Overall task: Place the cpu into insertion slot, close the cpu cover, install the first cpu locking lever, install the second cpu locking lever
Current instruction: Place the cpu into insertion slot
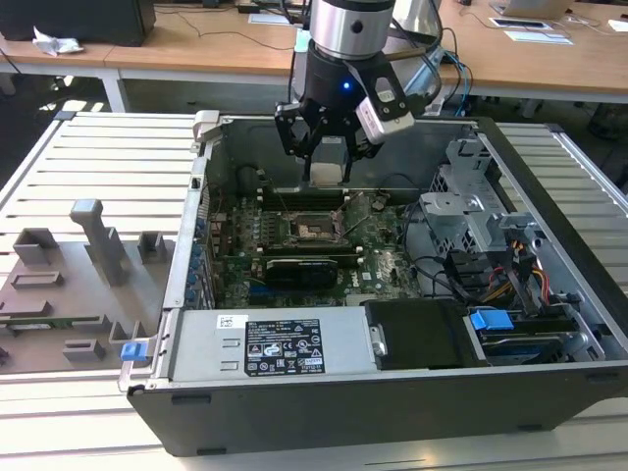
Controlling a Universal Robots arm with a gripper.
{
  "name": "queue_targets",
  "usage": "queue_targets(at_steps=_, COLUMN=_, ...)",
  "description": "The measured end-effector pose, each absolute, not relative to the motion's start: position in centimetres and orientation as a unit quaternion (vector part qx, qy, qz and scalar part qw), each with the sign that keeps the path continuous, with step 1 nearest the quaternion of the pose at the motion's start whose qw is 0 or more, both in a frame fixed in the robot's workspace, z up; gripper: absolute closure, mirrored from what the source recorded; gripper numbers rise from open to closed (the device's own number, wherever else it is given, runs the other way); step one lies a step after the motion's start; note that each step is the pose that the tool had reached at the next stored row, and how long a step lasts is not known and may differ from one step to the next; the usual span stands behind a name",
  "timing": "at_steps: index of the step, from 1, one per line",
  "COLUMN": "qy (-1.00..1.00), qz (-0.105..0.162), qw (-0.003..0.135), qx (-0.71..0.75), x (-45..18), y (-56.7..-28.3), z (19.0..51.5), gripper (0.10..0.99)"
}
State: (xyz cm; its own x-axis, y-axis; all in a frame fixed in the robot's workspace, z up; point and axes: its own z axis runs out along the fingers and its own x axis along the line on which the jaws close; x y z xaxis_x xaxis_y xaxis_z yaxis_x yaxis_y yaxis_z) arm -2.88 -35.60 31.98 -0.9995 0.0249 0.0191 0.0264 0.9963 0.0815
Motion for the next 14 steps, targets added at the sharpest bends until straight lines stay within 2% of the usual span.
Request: queue_targets(at_steps=14, qy=-0.999, qz=-0.039, qw=0.009, qx=-0.013, x=-2.9, y=-35.6, z=30.7, gripper=0.545)
